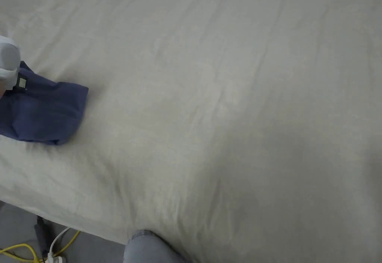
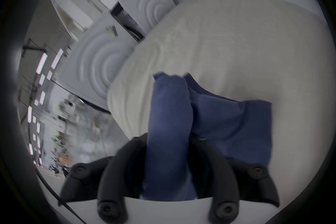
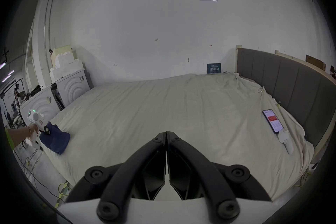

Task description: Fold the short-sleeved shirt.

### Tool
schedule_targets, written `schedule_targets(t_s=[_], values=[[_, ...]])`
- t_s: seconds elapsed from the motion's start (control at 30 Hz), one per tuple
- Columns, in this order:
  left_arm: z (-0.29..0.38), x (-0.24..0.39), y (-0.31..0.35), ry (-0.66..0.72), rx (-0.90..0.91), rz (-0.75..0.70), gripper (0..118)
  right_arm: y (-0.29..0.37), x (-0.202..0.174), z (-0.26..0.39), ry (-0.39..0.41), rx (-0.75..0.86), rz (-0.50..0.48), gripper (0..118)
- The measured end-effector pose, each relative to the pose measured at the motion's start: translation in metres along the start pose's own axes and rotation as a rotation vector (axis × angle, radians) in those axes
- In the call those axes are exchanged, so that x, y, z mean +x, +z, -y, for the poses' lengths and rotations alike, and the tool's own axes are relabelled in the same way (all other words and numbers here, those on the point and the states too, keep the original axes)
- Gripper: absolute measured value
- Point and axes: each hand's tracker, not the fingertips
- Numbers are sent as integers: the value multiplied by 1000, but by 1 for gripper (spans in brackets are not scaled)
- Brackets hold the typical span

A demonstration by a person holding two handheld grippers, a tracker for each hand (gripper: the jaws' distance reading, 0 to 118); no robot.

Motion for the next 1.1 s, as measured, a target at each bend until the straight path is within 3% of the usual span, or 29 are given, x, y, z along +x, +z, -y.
schedule_targets(t_s=[0.13,0.27,0.4,0.6,0.67,0.83,1.0,1.1], values=[[7,4,25,-26,179,-111,117,0,3,1,-13,-12,0,0],[-3,0,80,39,396,-145,118,11,7,-6,-10,17,5,0],[-13,-3,162,134,643,13,118,25,33,-12,-2,65,15,0],[-1,26,283,249,907,247,118,41,51,-29,77,183,26,0],[9,41,317,265,956,343,118,45,56,-34,118,203,30,0],[36,83,376,259,1055,540,118,52,70,-41,136,252,51,0],[63,119,403,267,1011,759,117,52,79,-36,171,288,64,0],[82,138,408,269,993,793,114,54,80,-28,171,307,82,0]])
